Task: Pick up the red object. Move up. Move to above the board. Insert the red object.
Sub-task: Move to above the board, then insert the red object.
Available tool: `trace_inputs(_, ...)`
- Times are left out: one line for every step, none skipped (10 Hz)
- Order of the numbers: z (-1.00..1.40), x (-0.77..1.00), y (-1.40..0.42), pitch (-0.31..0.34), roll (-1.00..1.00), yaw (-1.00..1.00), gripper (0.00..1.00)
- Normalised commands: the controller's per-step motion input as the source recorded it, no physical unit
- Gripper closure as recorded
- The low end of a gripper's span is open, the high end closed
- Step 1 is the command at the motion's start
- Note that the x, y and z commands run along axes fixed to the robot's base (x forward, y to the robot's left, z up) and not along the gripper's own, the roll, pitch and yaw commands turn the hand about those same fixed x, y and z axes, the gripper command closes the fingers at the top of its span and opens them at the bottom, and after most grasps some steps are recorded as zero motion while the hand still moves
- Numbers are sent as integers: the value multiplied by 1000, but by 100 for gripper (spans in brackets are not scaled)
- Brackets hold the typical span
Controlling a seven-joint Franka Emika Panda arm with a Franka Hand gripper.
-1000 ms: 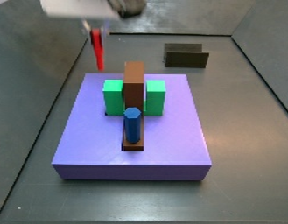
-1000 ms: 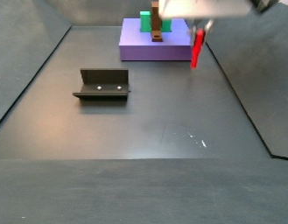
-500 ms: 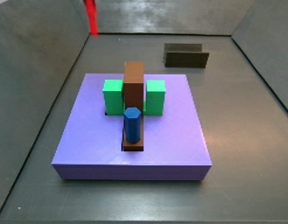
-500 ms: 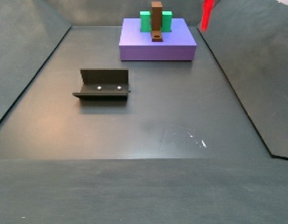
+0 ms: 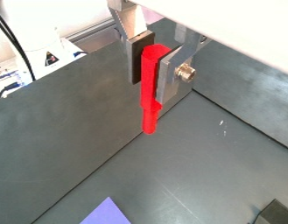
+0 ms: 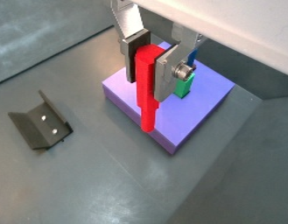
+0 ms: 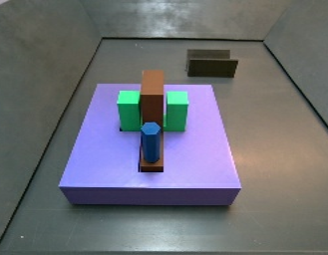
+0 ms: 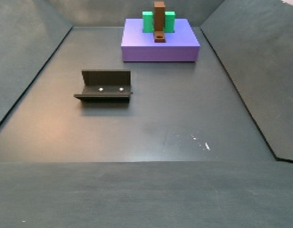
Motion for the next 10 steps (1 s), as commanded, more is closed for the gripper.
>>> trace_inputs(296, 932, -1400, 100, 64, -187, 100)
trace_inputs(251, 1007, -1400, 180, 114, -91, 100)
trace_inputs(270, 1081, -1400, 207, 50, -57, 100)
trace_inputs(328, 1075, -1400, 198, 40, -16, 100)
trace_inputs(162, 528, -678, 161, 58, -2, 100)
trace_inputs(78, 265, -297, 123, 54, 3, 100)
trace_inputs(0, 49, -9, 16, 16, 0, 100)
trace_inputs(0, 151, 0, 63, 56, -69, 100)
trace_inputs(-560, 69, 274, 0, 177, -151, 100)
trace_inputs(-934, 74, 486, -31, 197, -180, 100)
